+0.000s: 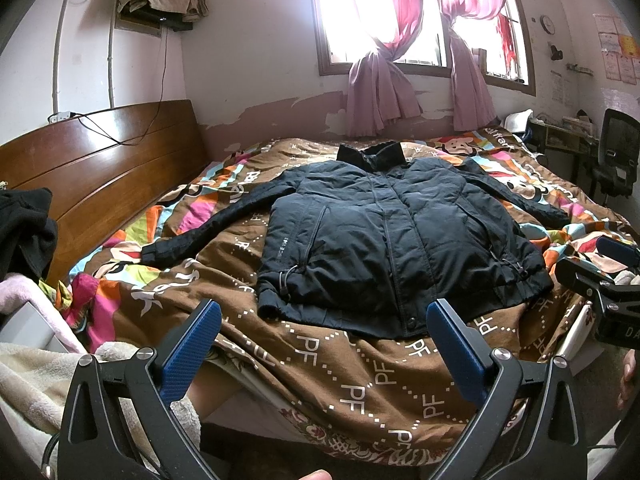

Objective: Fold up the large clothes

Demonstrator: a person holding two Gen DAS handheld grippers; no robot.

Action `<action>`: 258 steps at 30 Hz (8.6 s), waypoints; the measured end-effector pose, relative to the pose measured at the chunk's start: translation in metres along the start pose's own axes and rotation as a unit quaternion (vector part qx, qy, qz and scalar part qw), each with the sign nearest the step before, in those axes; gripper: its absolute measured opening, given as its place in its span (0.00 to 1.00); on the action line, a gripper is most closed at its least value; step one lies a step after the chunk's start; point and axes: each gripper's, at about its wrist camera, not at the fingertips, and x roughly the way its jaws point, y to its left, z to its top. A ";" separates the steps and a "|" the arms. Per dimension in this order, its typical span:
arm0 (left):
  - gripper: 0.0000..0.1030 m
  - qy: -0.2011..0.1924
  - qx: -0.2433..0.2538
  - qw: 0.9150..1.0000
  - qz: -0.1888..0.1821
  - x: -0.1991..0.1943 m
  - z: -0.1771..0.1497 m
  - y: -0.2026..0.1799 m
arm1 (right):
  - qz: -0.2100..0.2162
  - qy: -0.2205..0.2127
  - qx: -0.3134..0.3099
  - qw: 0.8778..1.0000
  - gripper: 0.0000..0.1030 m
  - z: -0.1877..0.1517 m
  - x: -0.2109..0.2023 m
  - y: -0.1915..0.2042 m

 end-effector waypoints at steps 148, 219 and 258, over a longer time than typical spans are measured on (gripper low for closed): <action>0.03 0.173 0.019 0.983 -0.063 0.456 0.190 0.092 | 0.051 0.193 -0.041 0.979 0.78 0.187 0.477 -0.050; 0.03 -0.022 0.005 0.981 -0.195 0.294 0.285 0.030 | 0.099 0.070 0.053 0.991 0.95 0.232 0.389 -0.105; 0.68 0.102 0.002 0.974 -0.202 0.354 0.237 0.007 | 0.190 0.190 0.319 0.909 0.32 0.176 0.405 -0.207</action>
